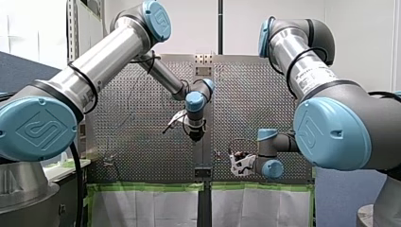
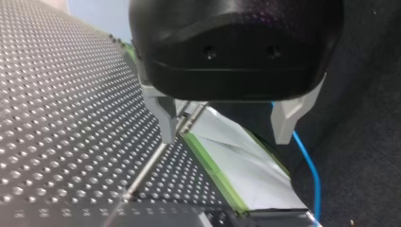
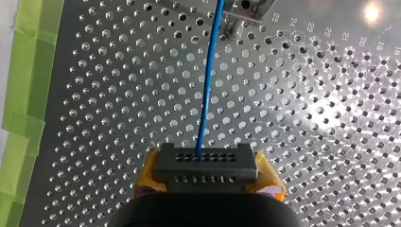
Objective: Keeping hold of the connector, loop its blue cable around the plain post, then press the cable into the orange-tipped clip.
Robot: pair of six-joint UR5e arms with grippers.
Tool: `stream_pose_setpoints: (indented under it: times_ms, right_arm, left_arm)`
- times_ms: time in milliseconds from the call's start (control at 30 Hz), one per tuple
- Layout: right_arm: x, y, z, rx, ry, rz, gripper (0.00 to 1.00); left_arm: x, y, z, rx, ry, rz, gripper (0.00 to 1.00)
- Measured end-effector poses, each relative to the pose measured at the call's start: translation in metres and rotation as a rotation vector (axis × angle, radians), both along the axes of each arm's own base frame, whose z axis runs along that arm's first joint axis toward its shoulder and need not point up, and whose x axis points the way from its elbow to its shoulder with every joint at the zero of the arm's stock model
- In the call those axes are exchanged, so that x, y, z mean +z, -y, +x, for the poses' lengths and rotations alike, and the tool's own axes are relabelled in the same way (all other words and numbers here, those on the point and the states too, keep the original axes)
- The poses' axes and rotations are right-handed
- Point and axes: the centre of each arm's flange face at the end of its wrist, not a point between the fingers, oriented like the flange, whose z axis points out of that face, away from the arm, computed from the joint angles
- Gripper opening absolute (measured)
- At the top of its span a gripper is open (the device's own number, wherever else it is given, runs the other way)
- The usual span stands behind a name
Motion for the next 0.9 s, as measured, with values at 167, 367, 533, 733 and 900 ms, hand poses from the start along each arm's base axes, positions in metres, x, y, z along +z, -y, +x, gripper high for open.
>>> stream_pose_setpoints:
  times_ms: [167, 367, 533, 733, 900]
  right_arm:
    - [0.0, 0.0, 0.0, 0.001, 0.001, 0.0, 0.0]
    - [0.0, -0.001, 0.002, 0.004, 0.003, 0.0, 0.0]
    - [0.0, -0.002, 0.003, 0.006, 0.003, 0.0, 0.0]
    - [0.0, -0.002, 0.004, 0.009, 0.005, -0.003, 0.0]
    - [0.001, -0.002, 0.004, 0.012, 0.005, -0.004, 0.0]
  left_arm:
    - [0.016, -0.002, 0.013, 0.005, -0.007, -0.007, 1.0]
    - [0.018, -0.005, 0.026, 0.022, -0.025, 0.017, 1.0]
    - [0.006, -0.004, 0.033, 0.03, -0.054, 0.056, 1.0]
    - [-0.019, -0.007, 0.042, 0.046, -0.12, 0.097, 1.0]
    - [-0.05, -0.012, 0.041, 0.049, -0.195, 0.141, 1.0]
